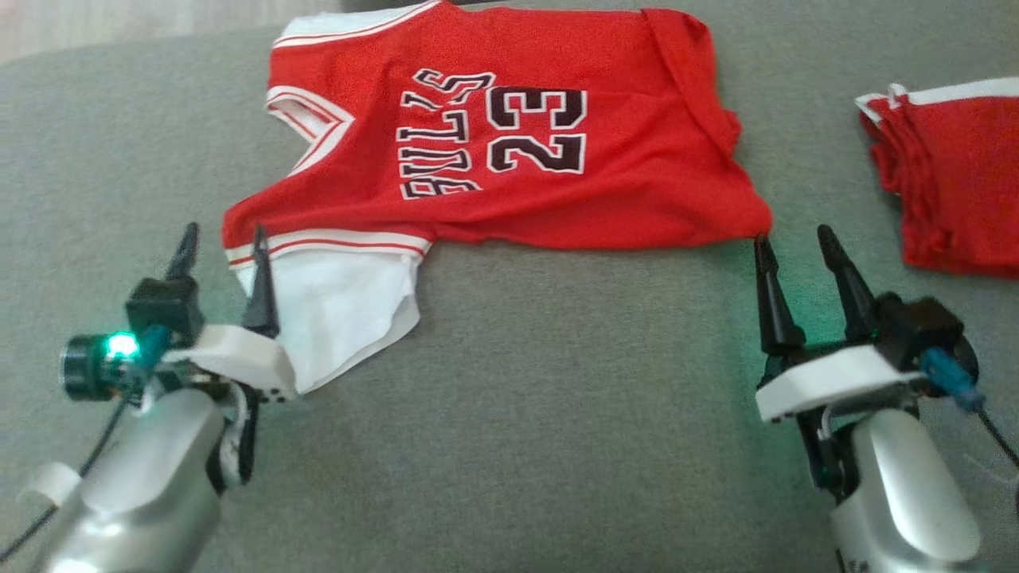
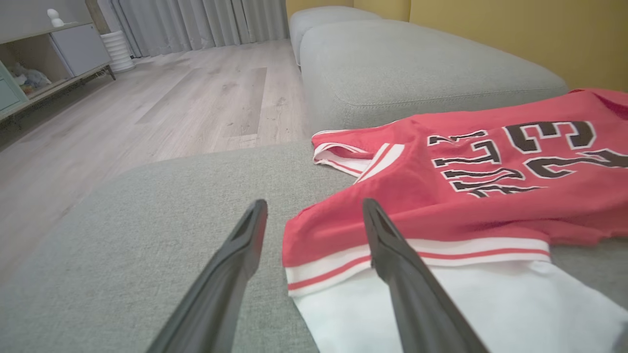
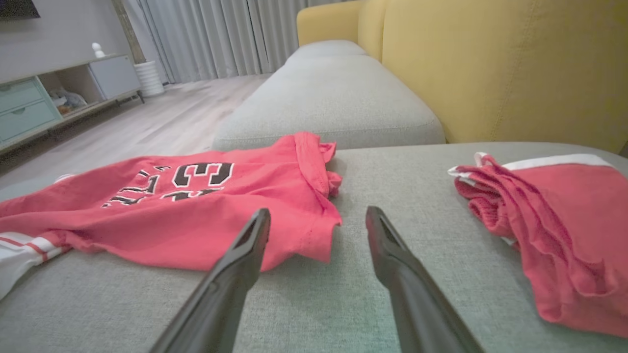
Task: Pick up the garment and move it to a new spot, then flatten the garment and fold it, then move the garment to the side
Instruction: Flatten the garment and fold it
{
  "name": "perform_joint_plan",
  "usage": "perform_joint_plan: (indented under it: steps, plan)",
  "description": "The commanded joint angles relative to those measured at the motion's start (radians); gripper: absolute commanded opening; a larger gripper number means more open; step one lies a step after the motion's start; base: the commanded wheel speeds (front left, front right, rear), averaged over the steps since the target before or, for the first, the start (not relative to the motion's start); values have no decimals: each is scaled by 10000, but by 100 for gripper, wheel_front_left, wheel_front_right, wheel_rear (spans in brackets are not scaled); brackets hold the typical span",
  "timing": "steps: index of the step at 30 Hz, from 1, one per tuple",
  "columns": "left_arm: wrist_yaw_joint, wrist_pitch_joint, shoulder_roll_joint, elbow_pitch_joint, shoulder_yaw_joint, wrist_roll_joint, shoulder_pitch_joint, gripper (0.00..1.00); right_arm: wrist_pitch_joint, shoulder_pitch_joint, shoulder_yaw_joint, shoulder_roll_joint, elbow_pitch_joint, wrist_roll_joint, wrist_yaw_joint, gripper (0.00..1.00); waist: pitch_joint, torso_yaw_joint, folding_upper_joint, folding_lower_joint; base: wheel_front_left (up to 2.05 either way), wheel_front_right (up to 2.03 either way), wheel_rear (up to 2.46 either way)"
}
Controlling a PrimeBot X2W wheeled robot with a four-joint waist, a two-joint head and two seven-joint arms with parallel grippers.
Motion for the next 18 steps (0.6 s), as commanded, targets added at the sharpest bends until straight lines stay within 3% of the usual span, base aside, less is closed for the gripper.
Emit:
perform_joint_plan:
  steps: [1, 6, 11, 18]
  plan:
    - [65, -164, 176, -452, 371, 187, -7, 100, 236, -592, 47, -45, 24, -132, -19, 100, -51, 272, 0, 0, 0, 0, 0]
    - [0, -200, -129, -894, 306, 469, 333, 100, 870, -1319, -461, -45, 1378, 489, -19, 100, -137, 698, 0, 0, 0, 0, 0]
    - [-56, -208, -263, -1033, 390, 595, 474, 100, 1155, -1995, -219, -45, 2785, 1587, -19, 100, -154, 909, 0, 0, 0, 0, 0]
    - [-87, -210, -314, -1081, 585, 728, 611, 100, 550, -2723, 479, -45, 3895, 1940, -19, 100, -155, 842, 0, 0, 0, 0, 0]
